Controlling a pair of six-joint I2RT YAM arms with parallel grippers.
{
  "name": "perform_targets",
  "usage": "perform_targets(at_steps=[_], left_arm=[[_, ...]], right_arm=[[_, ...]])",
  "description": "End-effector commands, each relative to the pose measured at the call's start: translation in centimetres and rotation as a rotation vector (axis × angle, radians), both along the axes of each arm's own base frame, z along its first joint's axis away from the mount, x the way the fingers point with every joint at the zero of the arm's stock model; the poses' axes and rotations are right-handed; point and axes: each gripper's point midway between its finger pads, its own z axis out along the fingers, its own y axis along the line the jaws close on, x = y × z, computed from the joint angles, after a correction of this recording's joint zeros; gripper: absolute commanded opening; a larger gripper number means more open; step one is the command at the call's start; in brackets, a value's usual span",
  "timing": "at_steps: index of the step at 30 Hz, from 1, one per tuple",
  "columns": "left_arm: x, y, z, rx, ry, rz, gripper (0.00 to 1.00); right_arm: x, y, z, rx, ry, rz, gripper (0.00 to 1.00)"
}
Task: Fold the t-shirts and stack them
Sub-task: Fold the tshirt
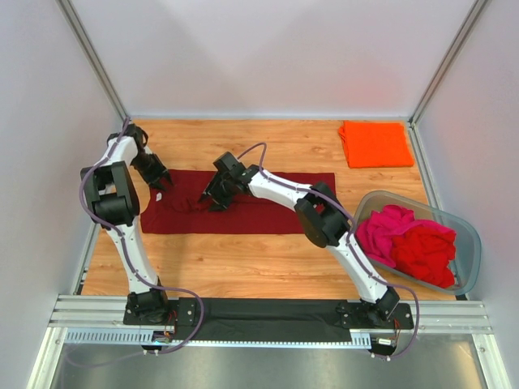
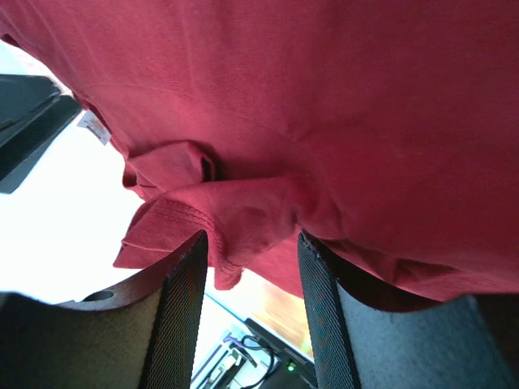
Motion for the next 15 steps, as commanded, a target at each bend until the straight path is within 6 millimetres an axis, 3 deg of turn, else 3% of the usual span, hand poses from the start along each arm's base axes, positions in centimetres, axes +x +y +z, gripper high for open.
perform_targets(at_steps=[1,6,8,9,12,14,15], left_arm=[[0.4,0.2,-0.7,0.013,0.011,-0.004,0.41],[0.1,0.4,-1.6,0.024,0.033,-0.008,0.41],[0.2,0.7,-1.8,0.037,0.038,-0.006,0.41],[0.0,0.9,-2.1,0.053,0.054,-0.007,0.4],[-0.1,1.5,-2.3,0.078,0.071,-0.015,0.4],[0.1,1.8,-2.1,0.096,0.072,-0.022,0.41],[-0.1,2.0,-2.3,0.106,0.087,-0.027,0.4]], right_arm=[[0.2,2.4,2.4,0.086,-0.023,0.004,0.49],[0.2,2.9,2.7,0.121,-0.026,0.014,0.43],[0.2,3.1,3.0,0.136,-0.031,0.028,0.32],[0.0,2.7,3.0,0.116,-0.019,0.033,0.23],[-0.3,0.9,3.7,0.06,-0.045,0.062,0.12],[-0.7,-1.0,2.5,-0.004,-0.053,0.082,0.05],[-0.6,-1.8,3.1,-0.016,-0.062,0.085,0.02]])
